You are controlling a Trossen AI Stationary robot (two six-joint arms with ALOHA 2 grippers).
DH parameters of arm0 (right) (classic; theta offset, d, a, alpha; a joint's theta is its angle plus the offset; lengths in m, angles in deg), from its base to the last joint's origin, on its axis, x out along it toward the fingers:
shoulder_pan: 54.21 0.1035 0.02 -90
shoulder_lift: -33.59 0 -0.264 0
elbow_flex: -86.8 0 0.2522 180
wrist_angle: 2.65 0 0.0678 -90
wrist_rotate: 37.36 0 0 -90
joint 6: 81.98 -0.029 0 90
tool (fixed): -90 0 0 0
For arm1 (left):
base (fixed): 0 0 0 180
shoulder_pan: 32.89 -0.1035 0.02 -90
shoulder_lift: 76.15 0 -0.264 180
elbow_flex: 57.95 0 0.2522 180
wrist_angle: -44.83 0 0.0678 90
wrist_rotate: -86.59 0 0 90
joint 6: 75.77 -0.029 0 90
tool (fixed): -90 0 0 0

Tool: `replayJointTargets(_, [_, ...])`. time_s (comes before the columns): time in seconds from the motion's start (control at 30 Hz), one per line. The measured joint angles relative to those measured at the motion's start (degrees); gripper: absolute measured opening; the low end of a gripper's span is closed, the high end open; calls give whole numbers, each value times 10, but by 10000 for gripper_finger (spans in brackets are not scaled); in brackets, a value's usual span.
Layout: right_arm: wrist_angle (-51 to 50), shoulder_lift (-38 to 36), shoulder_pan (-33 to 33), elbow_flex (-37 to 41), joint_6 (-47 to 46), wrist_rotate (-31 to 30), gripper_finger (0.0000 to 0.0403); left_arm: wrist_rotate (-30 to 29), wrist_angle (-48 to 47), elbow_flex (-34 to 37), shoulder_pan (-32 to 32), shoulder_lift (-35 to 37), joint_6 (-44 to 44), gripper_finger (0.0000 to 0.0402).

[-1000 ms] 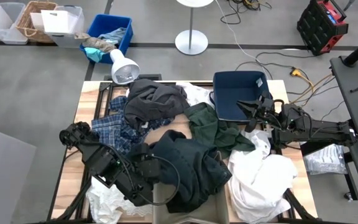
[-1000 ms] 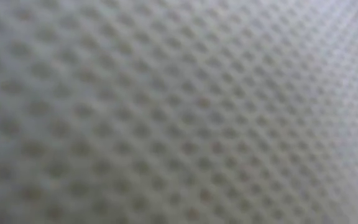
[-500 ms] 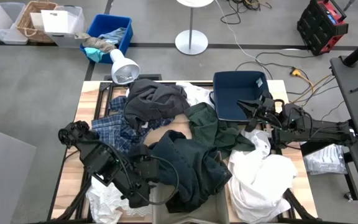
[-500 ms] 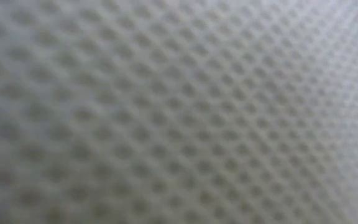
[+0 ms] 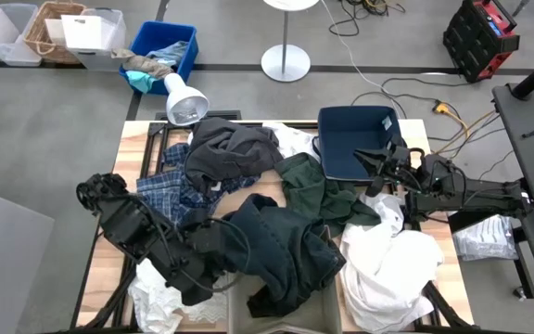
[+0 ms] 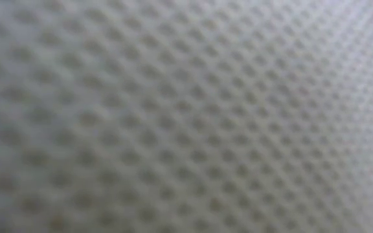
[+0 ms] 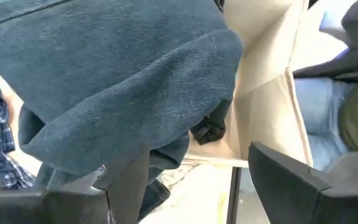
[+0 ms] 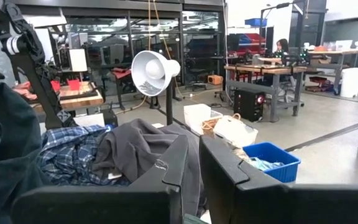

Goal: Sort clothes
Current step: Put the dark blue pants into the brown laundry organizer

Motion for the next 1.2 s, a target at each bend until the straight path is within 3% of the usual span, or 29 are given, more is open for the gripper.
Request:
replayJointTargets(0.5, [-43,-1,0,0,-48,0,34,-79,2,119,74,11,91,218])
replayJointTargets(0.93, [-63,-1,0,0,-63,0,34,-239,165,298,94,10,93,213])
replayJointTargets(1.2, [-63,-1,0,0,-69,0,34,-349,196,316,93,10,127,213])
